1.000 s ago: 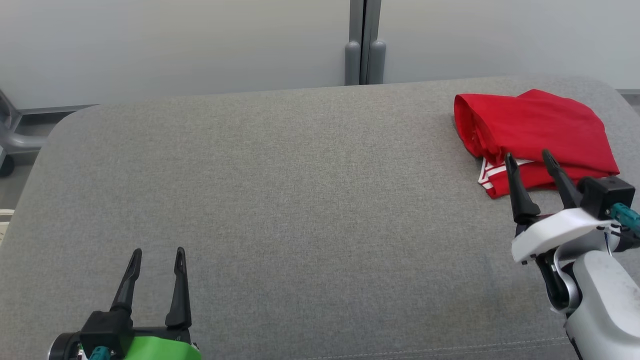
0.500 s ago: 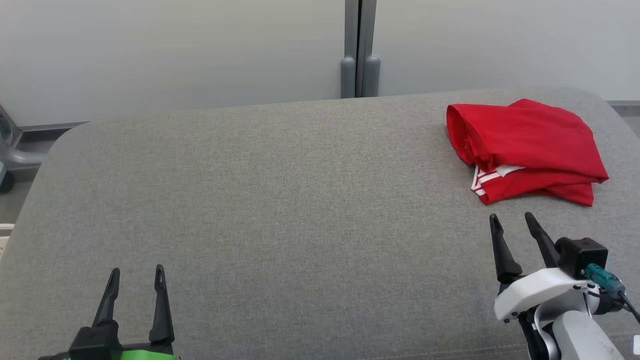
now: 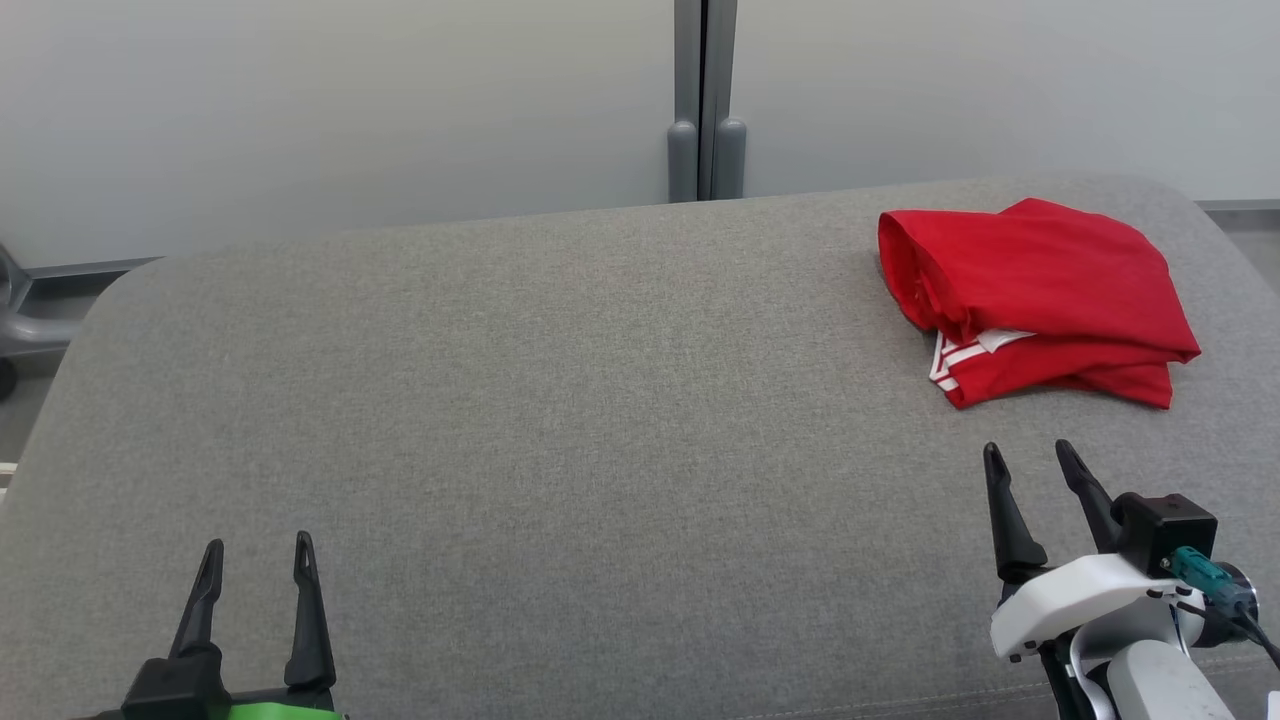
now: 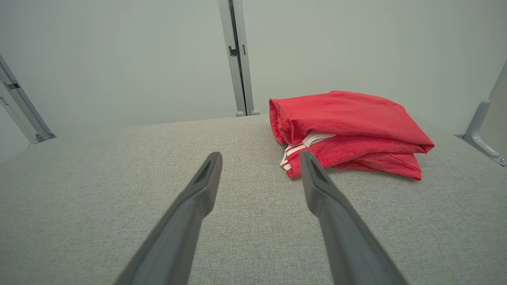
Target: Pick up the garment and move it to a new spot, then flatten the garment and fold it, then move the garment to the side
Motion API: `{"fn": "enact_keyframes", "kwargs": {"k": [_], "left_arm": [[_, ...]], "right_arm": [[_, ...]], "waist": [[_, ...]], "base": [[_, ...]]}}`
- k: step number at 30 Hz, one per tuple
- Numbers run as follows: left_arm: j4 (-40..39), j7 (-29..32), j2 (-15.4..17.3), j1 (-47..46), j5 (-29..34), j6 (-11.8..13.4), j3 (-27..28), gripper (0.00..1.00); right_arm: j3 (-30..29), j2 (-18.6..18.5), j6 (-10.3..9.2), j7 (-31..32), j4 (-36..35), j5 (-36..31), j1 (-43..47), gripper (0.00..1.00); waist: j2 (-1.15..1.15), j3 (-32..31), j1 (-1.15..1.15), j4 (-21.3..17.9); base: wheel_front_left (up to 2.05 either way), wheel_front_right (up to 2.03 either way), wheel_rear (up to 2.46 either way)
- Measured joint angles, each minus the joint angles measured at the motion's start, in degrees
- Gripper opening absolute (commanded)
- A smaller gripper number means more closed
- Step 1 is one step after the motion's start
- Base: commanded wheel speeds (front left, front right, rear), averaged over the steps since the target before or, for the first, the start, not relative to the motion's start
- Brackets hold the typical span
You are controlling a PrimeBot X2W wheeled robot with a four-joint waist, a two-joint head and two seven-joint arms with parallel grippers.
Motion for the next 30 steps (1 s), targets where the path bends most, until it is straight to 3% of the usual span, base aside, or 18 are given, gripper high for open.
{"fn": "enact_keyframes", "kwargs": {"k": [18,19,24,30], "left_arm": [[0.5,0.0,0.7,0.1,1.0,0.5,0.4,1.0],[0.8,0.0,0.7,0.1,1.0,0.5,0.4,0.0],[3.6,0.9,-0.2,0.5,0.3,0.5,0.3,0.0],[4.4,2.5,-0.2,0.3,-6.8,0.4,0.4,0.0]], "right_arm": [[-0.2,0.9,0.0,0.3,-0.5,-0.3,0.2,1.0],[-0.2,1.0,0.0,0.3,-0.2,-0.3,0.3,0.0],[-0.2,2.0,0.0,0.8,2.0,0.3,2.4,0.0],[-1.3,2.1,0.0,3.0,1.8,6.5,2.4,0.0]], "waist": [[0.0,0.4,0.0,0.2],[0.0,0.4,0.0,0.2],[0.0,0.5,0.0,0.2],[0.0,0.6,0.0,0.3]], "base": [[0.0,0.0,0.0],[0.0,0.0,0.0],[0.0,0.0,0.0],[0.0,0.0,0.0]]}}
